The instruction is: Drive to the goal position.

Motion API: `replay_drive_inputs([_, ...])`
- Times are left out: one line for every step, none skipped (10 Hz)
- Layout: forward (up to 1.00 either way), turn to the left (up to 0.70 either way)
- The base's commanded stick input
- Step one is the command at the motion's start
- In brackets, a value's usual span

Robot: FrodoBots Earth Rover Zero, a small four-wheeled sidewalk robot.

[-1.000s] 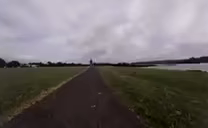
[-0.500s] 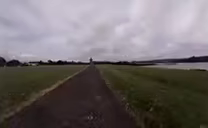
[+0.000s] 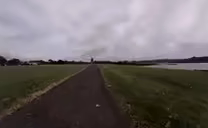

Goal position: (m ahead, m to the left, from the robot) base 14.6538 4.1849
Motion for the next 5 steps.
replay_drive_inputs([0.7,0.13])
replay_drive_inputs([0.7,0.0])
replay_drive_inputs([0.7,0.0])
replay_drive_inputs([0.7,0.0])
replay_drive_inputs([0.7,0.0])
